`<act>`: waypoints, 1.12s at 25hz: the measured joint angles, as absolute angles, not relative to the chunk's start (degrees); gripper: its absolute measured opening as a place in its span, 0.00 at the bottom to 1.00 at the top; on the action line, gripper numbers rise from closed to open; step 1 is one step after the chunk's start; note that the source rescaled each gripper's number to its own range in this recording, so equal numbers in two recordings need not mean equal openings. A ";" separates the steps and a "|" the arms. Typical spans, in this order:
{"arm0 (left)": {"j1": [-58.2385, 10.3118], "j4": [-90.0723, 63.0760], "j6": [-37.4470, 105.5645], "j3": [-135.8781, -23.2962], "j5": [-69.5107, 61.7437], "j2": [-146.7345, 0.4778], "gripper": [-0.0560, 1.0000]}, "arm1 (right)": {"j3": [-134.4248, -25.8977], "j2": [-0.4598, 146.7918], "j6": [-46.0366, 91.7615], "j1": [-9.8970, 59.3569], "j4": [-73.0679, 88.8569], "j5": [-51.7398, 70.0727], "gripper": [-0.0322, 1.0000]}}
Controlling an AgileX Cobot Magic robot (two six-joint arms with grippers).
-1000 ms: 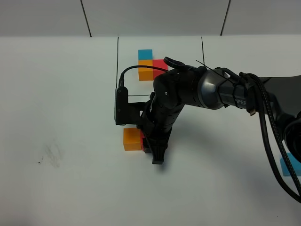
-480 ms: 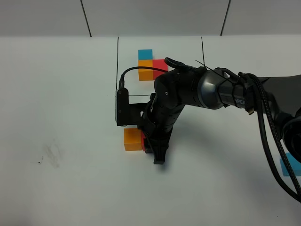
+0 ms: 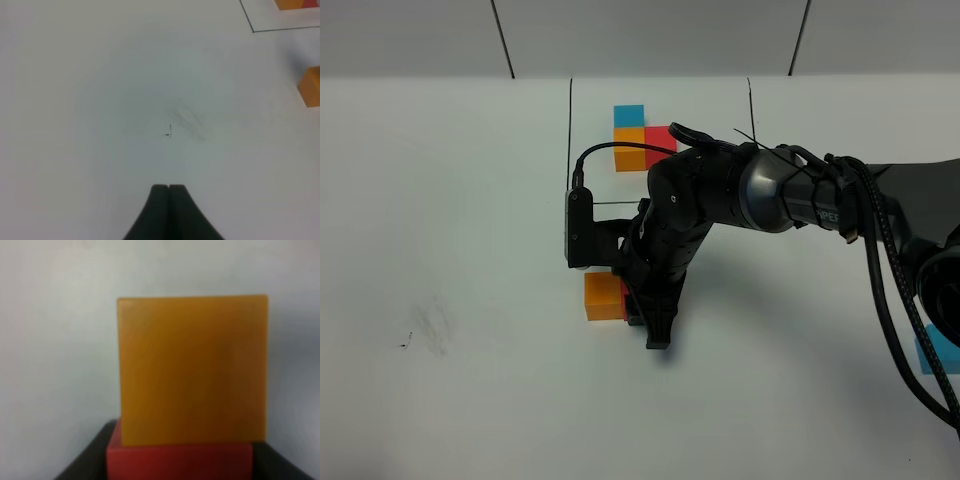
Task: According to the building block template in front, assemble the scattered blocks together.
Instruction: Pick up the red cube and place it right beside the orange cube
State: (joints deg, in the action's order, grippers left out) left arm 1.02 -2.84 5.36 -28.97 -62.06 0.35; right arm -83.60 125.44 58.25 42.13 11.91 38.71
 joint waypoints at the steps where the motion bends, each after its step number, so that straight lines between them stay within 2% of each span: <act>1: 1.02 -2.84 5.36 -28.97 -62.06 0.35 0.05 | -83.60 125.44 58.25 42.13 11.91 38.66 0.45; 15: 1.02 -2.84 5.36 -28.97 -62.06 0.35 0.05 | -83.64 125.51 56.14 42.13 11.93 36.33 0.46; 17: 1.02 -2.84 5.36 -28.97 -62.06 0.35 0.05 | -83.64 125.58 55.95 42.13 11.93 36.46 0.52; 19: 1.02 -2.84 5.36 -28.97 -62.06 0.35 0.05 | -83.71 125.58 55.42 42.12 11.93 36.93 0.64; 22: 1.02 -2.84 5.36 -28.97 -62.06 0.35 0.05 | -83.71 125.58 53.86 42.12 11.82 37.35 0.75; 28: 1.02 -2.84 5.36 -28.97 -62.06 0.35 0.05 | -83.99 125.33 49.08 42.47 9.14 37.35 0.79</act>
State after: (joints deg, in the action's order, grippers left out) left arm 1.02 -2.84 5.36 -28.97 -62.06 0.35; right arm -83.99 125.33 49.08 42.47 9.14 37.35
